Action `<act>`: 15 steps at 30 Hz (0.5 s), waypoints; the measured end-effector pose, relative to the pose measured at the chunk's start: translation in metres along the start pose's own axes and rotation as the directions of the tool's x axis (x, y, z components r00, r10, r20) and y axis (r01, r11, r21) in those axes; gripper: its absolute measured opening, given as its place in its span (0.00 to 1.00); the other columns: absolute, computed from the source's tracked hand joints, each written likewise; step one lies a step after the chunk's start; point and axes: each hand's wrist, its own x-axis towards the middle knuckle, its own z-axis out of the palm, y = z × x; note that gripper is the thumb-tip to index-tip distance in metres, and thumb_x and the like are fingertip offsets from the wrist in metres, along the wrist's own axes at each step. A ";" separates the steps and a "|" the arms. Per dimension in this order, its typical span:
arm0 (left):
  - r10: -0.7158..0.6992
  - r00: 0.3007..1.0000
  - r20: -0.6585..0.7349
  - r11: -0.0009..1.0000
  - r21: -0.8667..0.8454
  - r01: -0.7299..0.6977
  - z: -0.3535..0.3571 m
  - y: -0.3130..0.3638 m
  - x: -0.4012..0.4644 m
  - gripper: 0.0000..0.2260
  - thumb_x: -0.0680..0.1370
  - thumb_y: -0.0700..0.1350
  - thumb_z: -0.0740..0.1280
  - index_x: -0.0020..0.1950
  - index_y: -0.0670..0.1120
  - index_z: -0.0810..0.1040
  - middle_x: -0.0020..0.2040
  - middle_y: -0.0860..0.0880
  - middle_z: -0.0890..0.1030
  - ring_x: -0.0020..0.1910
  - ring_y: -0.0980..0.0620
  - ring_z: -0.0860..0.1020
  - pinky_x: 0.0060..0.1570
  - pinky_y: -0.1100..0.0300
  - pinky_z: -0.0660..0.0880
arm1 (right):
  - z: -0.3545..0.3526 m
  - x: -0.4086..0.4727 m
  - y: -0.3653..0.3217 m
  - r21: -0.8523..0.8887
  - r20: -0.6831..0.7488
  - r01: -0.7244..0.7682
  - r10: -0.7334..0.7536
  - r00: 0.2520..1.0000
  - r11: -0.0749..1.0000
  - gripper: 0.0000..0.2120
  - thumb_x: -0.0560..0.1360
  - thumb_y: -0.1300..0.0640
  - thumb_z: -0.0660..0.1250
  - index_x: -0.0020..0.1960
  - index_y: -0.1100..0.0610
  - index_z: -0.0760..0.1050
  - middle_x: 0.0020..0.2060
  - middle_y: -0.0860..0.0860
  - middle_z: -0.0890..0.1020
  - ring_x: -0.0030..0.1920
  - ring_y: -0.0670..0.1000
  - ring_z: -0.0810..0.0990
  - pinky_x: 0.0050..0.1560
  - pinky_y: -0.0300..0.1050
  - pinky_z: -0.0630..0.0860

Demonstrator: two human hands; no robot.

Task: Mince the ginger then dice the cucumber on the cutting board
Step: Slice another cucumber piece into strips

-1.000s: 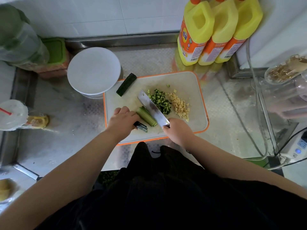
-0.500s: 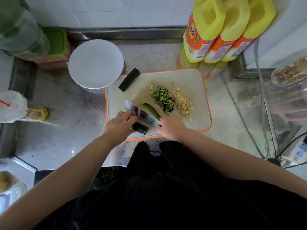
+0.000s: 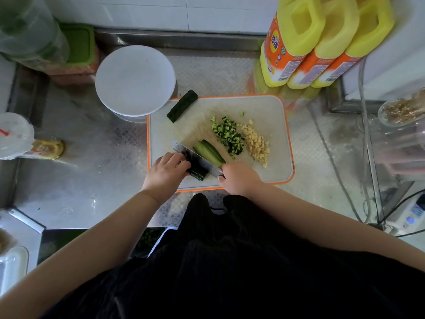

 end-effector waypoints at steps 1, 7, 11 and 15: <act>0.006 1.000 -0.005 1.000 0.015 -0.006 0.001 0.001 -0.002 0.12 0.68 0.38 0.78 0.49 0.43 0.81 0.49 0.45 0.79 0.49 0.44 0.74 0.45 0.49 0.78 | 0.001 -0.001 -0.001 0.002 -0.006 -0.001 0.001 1.000 1.000 0.10 0.80 0.55 0.57 0.41 0.57 0.66 0.32 0.50 0.69 0.38 0.55 0.73 0.36 0.44 0.67; -0.016 0.999 0.048 0.999 0.037 0.014 0.010 0.013 -0.012 0.24 0.61 0.29 0.76 0.54 0.44 0.79 0.53 0.44 0.77 0.53 0.45 0.70 0.48 0.48 0.77 | 0.004 -0.003 -0.005 0.000 -0.022 -0.015 0.015 1.000 1.000 0.08 0.80 0.55 0.57 0.44 0.57 0.67 0.32 0.49 0.69 0.38 0.54 0.73 0.36 0.44 0.68; -0.066 0.995 0.073 0.998 0.015 0.065 0.009 0.012 -0.011 0.21 0.65 0.31 0.76 0.55 0.45 0.79 0.56 0.44 0.75 0.58 0.43 0.68 0.54 0.45 0.75 | 0.004 -0.003 -0.008 0.002 -0.030 -0.042 0.042 0.999 0.999 0.07 0.80 0.54 0.58 0.44 0.56 0.66 0.32 0.49 0.69 0.39 0.54 0.73 0.37 0.45 0.68; -0.046 0.997 0.065 0.999 -0.004 0.046 0.008 0.006 -0.005 0.16 0.67 0.36 0.77 0.52 0.45 0.79 0.54 0.45 0.77 0.57 0.44 0.69 0.54 0.45 0.75 | 0.003 -0.003 -0.007 0.048 -0.020 -0.063 0.064 0.998 0.997 0.09 0.80 0.53 0.58 0.42 0.56 0.66 0.32 0.49 0.70 0.40 0.55 0.74 0.37 0.45 0.67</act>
